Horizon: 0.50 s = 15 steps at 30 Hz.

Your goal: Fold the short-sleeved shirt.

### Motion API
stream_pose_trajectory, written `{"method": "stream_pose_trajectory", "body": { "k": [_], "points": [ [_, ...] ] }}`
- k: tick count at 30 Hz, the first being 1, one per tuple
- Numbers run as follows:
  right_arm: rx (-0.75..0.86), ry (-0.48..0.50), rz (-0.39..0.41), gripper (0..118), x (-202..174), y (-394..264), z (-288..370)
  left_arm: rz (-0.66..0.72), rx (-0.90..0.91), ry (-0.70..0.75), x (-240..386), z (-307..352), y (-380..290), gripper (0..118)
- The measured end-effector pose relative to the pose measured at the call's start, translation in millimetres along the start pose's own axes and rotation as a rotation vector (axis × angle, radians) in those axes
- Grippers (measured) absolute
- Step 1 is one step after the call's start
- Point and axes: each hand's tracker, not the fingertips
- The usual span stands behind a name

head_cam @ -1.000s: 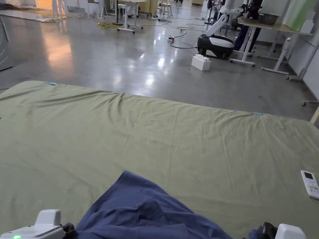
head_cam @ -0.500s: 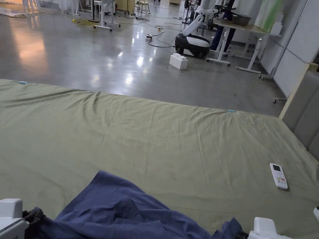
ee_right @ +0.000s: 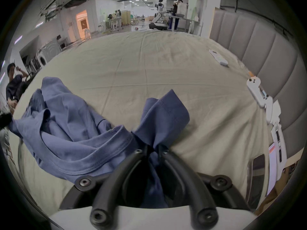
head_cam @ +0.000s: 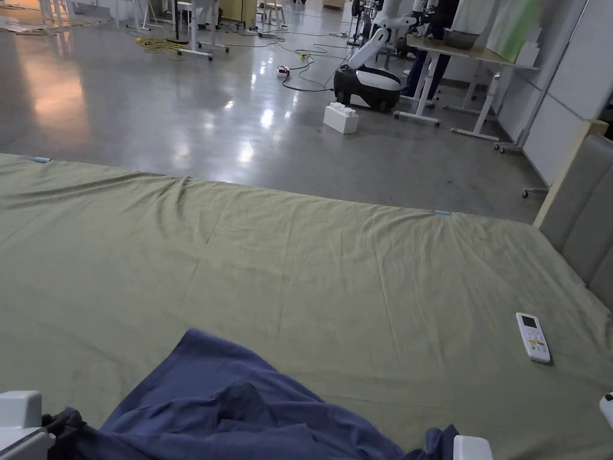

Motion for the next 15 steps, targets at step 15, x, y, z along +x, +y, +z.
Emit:
{"method": "stream_pose_trajectory", "body": {
  "k": [15],
  "points": [
    [0.517, 0.002, -0.015, 6, 10.6, 111.3, 145.1, -0.075, 0.312, -0.097, 26.4, 51.7, 123.3, 9]
  ]
}}
